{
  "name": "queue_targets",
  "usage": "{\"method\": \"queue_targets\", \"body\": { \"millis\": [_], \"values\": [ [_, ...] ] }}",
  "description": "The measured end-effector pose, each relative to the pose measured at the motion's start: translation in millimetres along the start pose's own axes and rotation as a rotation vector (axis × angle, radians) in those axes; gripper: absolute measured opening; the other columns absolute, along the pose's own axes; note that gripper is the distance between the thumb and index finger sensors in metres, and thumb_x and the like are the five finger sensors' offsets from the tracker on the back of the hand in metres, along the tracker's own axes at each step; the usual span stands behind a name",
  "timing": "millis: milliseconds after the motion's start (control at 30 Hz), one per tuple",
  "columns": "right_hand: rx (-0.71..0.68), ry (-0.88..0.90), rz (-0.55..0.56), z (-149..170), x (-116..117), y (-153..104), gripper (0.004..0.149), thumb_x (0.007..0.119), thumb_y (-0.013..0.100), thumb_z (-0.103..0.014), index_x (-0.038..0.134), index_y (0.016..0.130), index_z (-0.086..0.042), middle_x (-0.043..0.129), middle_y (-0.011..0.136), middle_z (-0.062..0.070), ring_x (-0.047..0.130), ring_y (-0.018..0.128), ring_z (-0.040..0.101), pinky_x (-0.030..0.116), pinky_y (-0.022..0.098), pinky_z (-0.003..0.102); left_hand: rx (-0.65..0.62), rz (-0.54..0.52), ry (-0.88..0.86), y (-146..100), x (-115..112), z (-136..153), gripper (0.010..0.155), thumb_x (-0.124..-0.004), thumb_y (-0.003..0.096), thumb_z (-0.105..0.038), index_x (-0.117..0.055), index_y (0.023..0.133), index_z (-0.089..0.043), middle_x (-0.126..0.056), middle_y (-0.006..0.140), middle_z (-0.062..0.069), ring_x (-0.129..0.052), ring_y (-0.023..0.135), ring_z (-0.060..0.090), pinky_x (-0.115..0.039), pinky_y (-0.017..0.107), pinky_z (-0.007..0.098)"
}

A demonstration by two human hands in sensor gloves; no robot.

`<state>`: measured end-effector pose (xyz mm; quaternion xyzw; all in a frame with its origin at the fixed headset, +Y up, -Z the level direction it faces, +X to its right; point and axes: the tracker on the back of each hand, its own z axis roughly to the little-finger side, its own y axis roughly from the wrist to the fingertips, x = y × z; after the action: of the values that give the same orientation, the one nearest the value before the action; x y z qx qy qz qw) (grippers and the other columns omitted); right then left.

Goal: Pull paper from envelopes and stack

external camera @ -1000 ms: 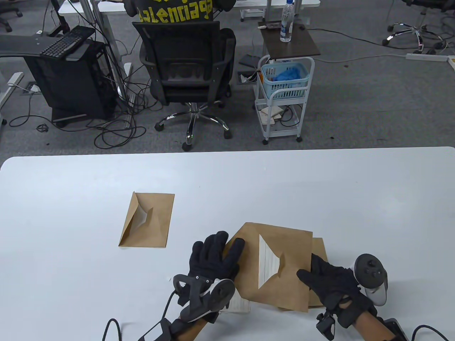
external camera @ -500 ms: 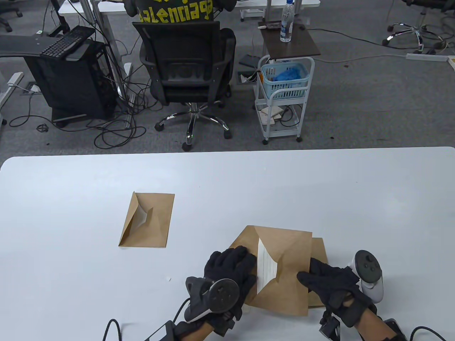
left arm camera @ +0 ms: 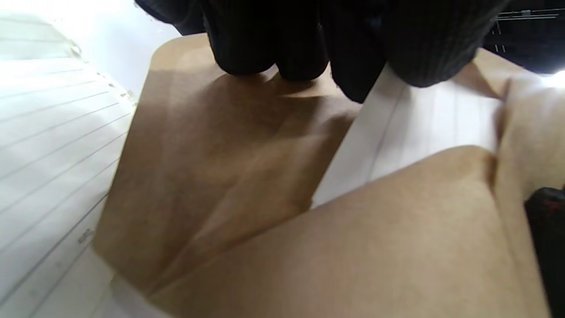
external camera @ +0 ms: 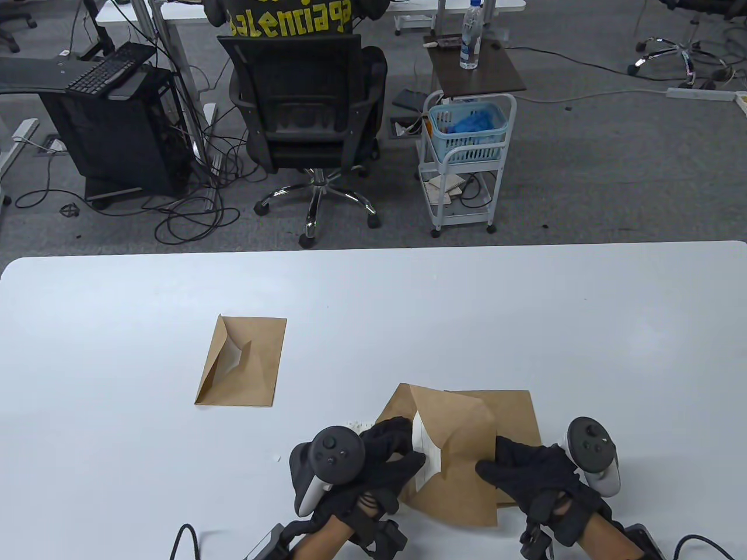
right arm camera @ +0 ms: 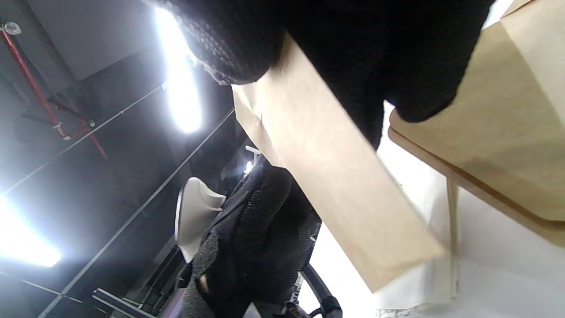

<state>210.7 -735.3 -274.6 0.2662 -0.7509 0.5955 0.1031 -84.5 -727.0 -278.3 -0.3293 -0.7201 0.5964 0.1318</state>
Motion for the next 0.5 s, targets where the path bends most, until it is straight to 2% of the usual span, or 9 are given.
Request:
{"method": "queue_targets", "body": {
  "millis": [300, 500],
  "values": [
    [-0.002, -0.068, 0.067, -2, -5, -2, 0.047, 0.080, 0.050, -0.026, 0.073, 0.095, -0.016, 0.096, 0.077, 0.011, 0.110, 0.049, 0.024, 0.087, 0.045, 0.044, 0.001, -0.043, 0.079, 4, 11, 7, 0.037, -0.085, 0.0459, -0.038, -0.087, 0.080, -0.025, -0.074, 0.101, 0.005, -0.078, 0.096, 0.036, -0.052, 0.073, 0.063],
    [0.009, -0.054, 0.121, -1, -22, -7, 0.047, 0.080, 0.050, -0.026, 0.074, 0.095, -0.016, 0.096, 0.076, 0.011, 0.110, 0.049, 0.024, 0.087, 0.045, 0.045, 0.074, -0.097, 0.082, 6, 34, 26, 0.037, -0.082, 0.0473, -0.040, -0.084, 0.083, -0.033, -0.083, 0.095, 0.004, -0.086, 0.089, 0.034, -0.057, 0.072, 0.061]
  ]
}}
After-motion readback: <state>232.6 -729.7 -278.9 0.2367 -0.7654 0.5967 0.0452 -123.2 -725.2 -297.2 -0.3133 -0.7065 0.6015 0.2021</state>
